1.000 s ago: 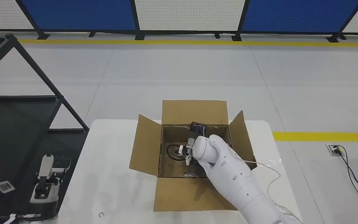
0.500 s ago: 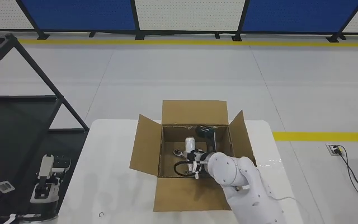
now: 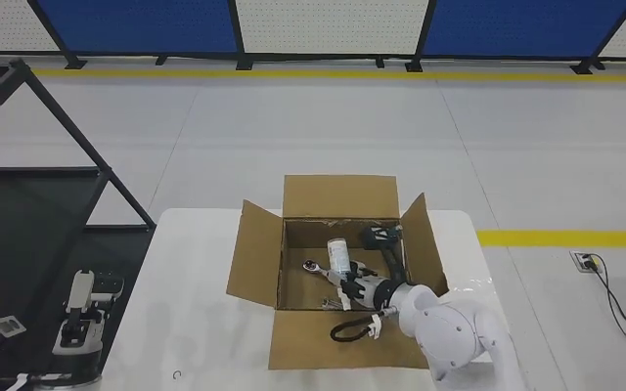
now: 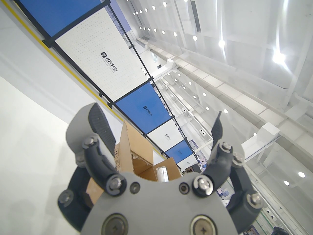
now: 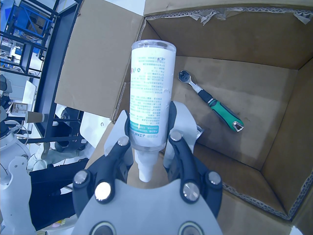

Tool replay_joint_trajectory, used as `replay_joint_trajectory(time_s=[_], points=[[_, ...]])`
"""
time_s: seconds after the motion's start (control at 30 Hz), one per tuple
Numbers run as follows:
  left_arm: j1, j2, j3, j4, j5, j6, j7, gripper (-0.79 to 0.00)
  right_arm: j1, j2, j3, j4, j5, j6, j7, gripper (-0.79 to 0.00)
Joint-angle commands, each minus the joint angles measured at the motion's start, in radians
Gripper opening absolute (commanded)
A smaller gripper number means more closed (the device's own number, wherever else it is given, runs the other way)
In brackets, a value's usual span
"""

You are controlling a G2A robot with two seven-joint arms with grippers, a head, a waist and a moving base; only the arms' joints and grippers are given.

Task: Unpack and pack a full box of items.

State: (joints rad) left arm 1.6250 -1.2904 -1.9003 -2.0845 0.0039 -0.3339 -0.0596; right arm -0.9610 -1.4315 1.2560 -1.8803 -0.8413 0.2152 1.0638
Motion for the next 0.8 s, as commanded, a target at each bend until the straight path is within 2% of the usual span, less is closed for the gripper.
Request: replay_joint_trajectory(time_s=[0.0,0.13,0.3,0.43,0.53,0.77], points=[[0.000,0.000,0.000,0.000,0.000,0.000,0.000,0.000,0.000,0.000,0.000,0.000,0.000,0.000,0.000,-0.785],[0.000,0.000,0.000,0.000,0.000,0.000,0.000,0.000,-0.014,0.002,0.010,-0.010,0.047,-0.026,-0.026,-0.785],[0.000,0.000,0.000,0.000,0.000,0.000,0.000,0.000,-0.087,0.016,0.081,-0.181,0.103,-0.069,-0.022,-0.785],[0.000,0.000,0.000,0.000,0.000,0.000,0.000,0.000,-0.213,0.031,0.200,-0.379,0.193,-0.109,-0.007,-0.785],[0.000,0.000,0.000,0.000,0.000,0.000,0.000,0.000,-0.297,0.039,0.288,-0.470,0.243,-0.136,-0.018,-0.785],[0.000,0.000,0.000,0.000,0.000,0.000,0.000,0.000,-0.444,0.055,0.560,-0.470,0.406,-0.260,-0.118,-0.785]])
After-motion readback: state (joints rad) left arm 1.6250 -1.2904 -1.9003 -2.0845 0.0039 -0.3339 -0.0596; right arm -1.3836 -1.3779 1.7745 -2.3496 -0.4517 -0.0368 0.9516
